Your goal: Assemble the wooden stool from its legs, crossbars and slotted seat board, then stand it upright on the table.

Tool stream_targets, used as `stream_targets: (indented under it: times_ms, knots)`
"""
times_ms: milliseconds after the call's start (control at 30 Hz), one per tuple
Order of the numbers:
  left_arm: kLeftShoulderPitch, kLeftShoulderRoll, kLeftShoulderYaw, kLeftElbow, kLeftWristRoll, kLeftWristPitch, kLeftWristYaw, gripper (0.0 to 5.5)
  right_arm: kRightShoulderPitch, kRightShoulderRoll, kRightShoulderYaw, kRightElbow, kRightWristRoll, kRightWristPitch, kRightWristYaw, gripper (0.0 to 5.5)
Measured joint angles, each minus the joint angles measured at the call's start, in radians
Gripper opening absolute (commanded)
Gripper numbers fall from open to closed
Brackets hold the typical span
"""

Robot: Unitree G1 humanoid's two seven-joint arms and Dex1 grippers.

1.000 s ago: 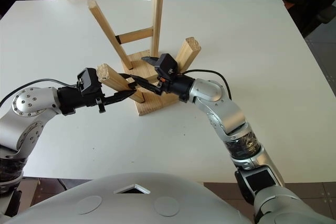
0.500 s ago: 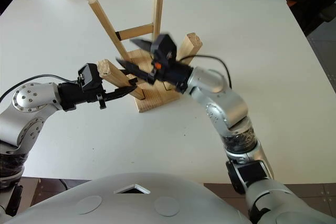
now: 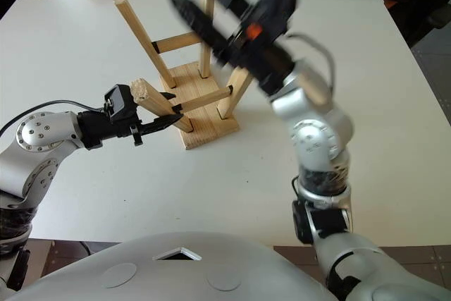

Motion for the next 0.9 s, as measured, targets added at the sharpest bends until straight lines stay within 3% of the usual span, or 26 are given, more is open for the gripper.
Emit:
stream_targets:
  times_ms: [67, 167, 333, 433, 500, 733, 900]
  knots:
    - [0.001, 0.0, 0.0, -0.001, 0.0, 0.0, 0.001, 2.04, -0.064, -0.065, -0.08, 0.09, -0.033, -0.02, -0.017, 3.13]
    - [-0.001, -0.001, 0.001, -0.002, -0.003, -0.004, 0.001, 2.04, -0.086, -0.172, -0.069, 0.303, -0.275, -0.123, -0.029, 3.13]
    - [-0.01, 0.0, -0.002, 0.006, -0.004, 0.0, 0.0, 2.04, -0.07, -0.308, 0.114, 0.578, -0.733, -0.364, -0.043, 3.13]
    - [-0.017, 0.006, -0.005, 0.012, -0.004, 0.001, -0.006, 2.04, 0.02, -0.307, 0.326, 0.581, -0.968, -0.466, -0.007, 3.13]
    - [-0.018, 0.009, -0.003, 0.019, -0.004, 0.0, -0.014, 2.04, 0.083, -0.263, 0.394, 0.507, -0.977, -0.44, 0.024, 3.13]
    - [-0.05, -0.002, -0.011, 0.058, -0.006, -0.01, -0.042, 2.04, 0.122, -0.222, 0.394, 0.352, -0.936, -0.162, -0.009, 3.13]
    - [-0.112, -0.016, -0.045, 0.111, 0.01, -0.009, -0.05, 2.04, 0.122, -0.217, 0.384, 0.336, -0.943, -0.097, -0.036, 3.13]
